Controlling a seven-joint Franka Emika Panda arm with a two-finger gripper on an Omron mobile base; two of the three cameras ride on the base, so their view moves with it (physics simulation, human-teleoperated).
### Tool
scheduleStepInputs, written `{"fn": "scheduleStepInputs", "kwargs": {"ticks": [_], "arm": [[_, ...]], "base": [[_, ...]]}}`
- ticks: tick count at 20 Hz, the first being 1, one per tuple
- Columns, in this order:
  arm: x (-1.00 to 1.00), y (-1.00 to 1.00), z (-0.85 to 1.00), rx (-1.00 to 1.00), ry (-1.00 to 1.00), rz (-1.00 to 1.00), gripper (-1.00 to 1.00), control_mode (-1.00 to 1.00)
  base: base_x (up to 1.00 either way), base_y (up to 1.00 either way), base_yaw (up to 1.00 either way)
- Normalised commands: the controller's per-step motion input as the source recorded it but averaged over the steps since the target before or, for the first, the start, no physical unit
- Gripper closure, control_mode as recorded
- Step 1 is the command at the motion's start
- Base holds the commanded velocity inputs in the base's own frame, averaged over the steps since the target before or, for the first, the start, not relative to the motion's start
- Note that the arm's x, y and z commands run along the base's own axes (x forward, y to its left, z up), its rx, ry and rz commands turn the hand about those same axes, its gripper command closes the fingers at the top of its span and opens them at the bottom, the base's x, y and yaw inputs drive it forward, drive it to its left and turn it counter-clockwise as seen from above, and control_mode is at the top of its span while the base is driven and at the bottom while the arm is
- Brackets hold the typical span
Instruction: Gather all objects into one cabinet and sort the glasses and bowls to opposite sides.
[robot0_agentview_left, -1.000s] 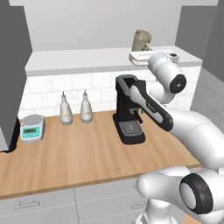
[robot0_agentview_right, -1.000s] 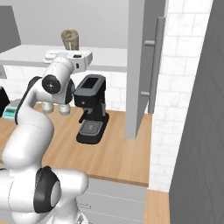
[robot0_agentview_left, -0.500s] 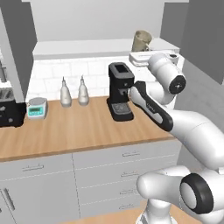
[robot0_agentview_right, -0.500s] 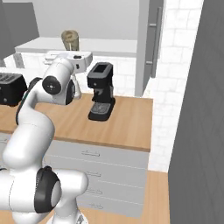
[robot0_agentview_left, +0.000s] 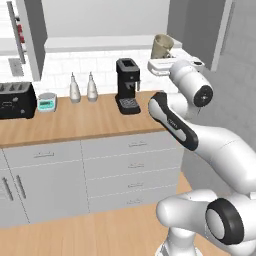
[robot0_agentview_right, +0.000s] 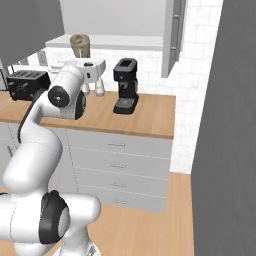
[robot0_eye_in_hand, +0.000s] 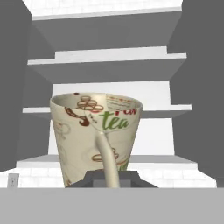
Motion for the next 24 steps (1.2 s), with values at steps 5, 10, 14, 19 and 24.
{"fn": "scheduleStepInputs", "kwargs": {"ticks": [5,10,14,19,24], "arm": [[0.00,0.00,0.00,0.00,0.00,0.00,1.00,1.00],[0.00,0.00,0.00,0.00,0.00,0.00,1.00,1.00],[0.00,0.00,0.00,0.00,0.00,0.00,1.00,1.00],[0.00,0.00,0.00,0.00,0.00,0.00,1.00,1.00],[0.00,0.00,0.00,0.00,0.00,0.00,1.00,1.00]], "base": [[-0.85,0.14,0.00],[-0.65,0.62,-0.02],[-0.47,0.77,-0.05],[-0.30,0.89,-0.06],[-0.26,0.95,-0.05]]}}
